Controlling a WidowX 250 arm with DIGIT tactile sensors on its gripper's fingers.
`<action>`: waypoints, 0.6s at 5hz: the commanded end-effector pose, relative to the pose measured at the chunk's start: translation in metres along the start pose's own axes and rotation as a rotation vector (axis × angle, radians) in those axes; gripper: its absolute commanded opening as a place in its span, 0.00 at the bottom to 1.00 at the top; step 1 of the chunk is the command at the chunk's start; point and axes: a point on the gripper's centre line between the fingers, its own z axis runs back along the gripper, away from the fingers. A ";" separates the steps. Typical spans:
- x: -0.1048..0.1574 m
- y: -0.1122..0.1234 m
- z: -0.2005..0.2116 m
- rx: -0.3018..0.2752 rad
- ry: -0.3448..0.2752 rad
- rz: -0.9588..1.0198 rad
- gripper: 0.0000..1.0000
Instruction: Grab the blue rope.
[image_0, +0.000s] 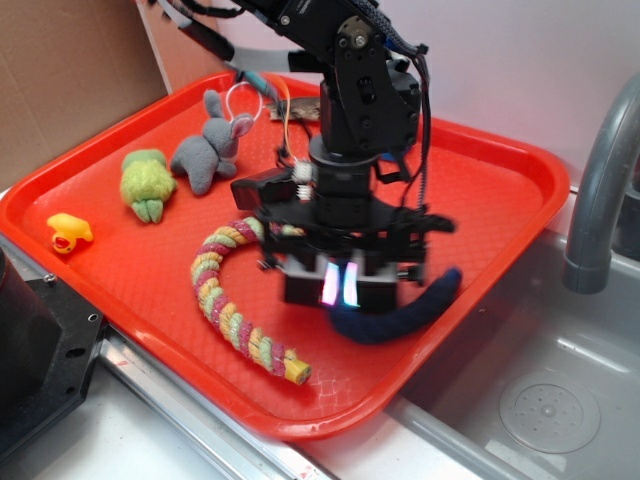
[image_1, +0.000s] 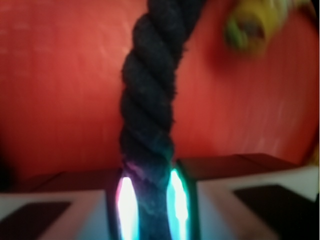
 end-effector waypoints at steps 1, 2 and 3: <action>0.069 0.054 0.130 0.033 -0.441 -0.269 0.00; 0.112 0.098 0.176 -0.026 -0.409 -0.210 0.00; 0.132 0.118 0.217 -0.127 -0.320 -0.171 0.00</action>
